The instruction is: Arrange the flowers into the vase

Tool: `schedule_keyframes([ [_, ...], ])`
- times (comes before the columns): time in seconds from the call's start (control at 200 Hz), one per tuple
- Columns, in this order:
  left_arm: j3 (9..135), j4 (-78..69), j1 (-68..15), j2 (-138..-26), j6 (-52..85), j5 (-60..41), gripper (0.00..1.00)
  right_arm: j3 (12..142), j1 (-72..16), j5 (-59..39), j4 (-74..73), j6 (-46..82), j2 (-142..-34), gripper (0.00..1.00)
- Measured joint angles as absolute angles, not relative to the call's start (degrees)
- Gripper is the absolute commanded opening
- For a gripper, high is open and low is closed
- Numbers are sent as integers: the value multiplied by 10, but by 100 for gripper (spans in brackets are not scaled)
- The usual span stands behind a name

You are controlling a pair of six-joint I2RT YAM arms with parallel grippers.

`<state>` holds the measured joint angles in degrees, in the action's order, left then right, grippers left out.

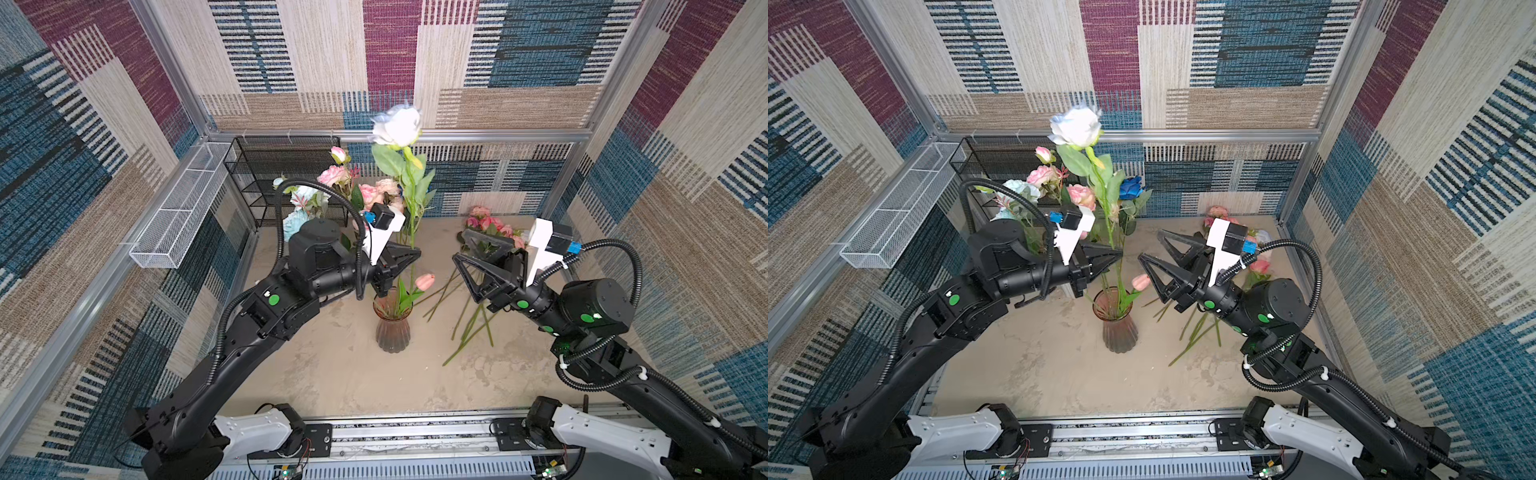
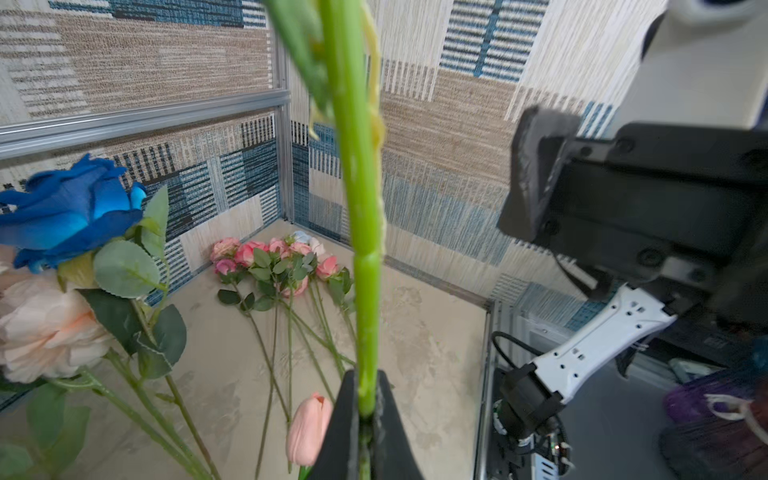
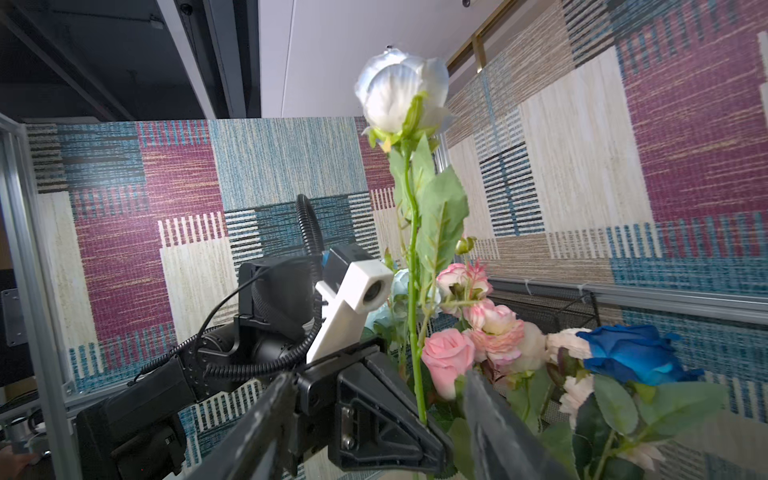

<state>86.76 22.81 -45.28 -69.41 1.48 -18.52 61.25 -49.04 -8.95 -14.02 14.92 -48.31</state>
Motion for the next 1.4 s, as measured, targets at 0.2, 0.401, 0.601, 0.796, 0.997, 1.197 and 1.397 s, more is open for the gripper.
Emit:
schedule_keyframes([
  [0.2,811,174,-459,-686,-24,-85,0,601,-490,-61,-120,139,-452,65],
  [0.401,762,135,-462,-676,-27,-64,0,593,-490,-49,-108,130,-433,65],
  [0.601,698,122,-462,-642,-13,-53,0,589,-490,-39,-104,128,-424,65],
  [0.796,654,112,-462,-608,18,-45,0,587,-490,-34,-93,128,-425,65],
  [0.997,683,112,-463,-613,32,-45,0,587,-490,-30,-91,128,-428,65],
  [1.197,742,114,-463,-624,38,-49,0,587,-490,-30,-91,128,-427,65],
  [1.397,753,136,-469,-608,44,-49,0,585,-490,-29,-90,128,-420,65],
])
